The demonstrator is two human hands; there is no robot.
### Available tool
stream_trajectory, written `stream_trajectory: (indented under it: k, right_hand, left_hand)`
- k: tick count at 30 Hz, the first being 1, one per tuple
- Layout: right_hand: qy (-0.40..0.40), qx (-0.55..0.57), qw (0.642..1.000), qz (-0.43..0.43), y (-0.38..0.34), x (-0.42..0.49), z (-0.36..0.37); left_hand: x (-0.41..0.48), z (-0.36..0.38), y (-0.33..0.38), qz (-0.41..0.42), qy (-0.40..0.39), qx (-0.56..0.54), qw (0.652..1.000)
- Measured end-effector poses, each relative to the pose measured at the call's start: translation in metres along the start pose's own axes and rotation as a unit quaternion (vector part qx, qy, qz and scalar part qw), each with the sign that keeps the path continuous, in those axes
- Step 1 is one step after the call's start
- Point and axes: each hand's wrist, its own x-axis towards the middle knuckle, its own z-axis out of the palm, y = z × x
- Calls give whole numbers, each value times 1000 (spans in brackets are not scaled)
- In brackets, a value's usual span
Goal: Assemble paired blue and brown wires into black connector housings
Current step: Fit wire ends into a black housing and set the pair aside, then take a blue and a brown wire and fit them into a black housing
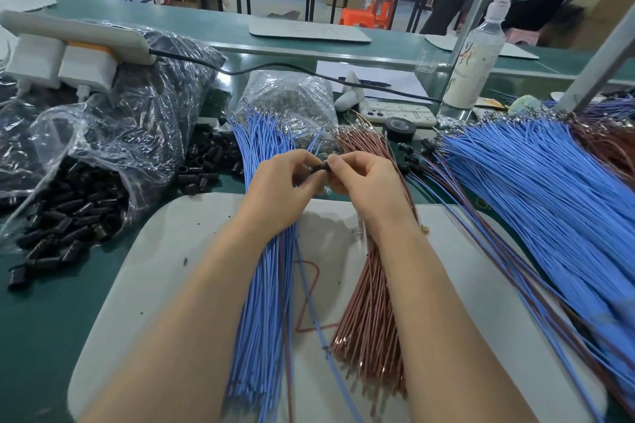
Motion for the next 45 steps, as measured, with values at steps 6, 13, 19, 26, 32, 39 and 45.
stream_trajectory:
  k: [6, 13, 19, 26, 32, 39, 45]
  right_hand:
    - [10, 57, 998, -24, -13, -5, 3]
    - [-95, 281, 953, 56, -52, -13, -19]
    - [-216, 256, 942, -34, -89, -47, -107]
    - [77, -355, 927, 90, -45, -40, -171]
    - [137, -463, 862, 156, 19, -33, -149]
    - [188, -432, 874, 119, 10, -26, -137]
    - [128, -316, 939, -40, -52, -4, -81]
  left_hand:
    - [2, -10, 15, 7, 17, 17, 1000]
    - [26, -25, 99, 85, -11, 2, 996]
    - [71, -20, 183, 157, 125, -192, 961]
    - [95, 98, 149, -120, -25, -328, 937]
    - [71, 166, 88, -221, -73, -183, 955]
    - [72, 136, 92, -74, -152, -15, 986]
    - [68, 58, 83, -91, -23, -240, 966]
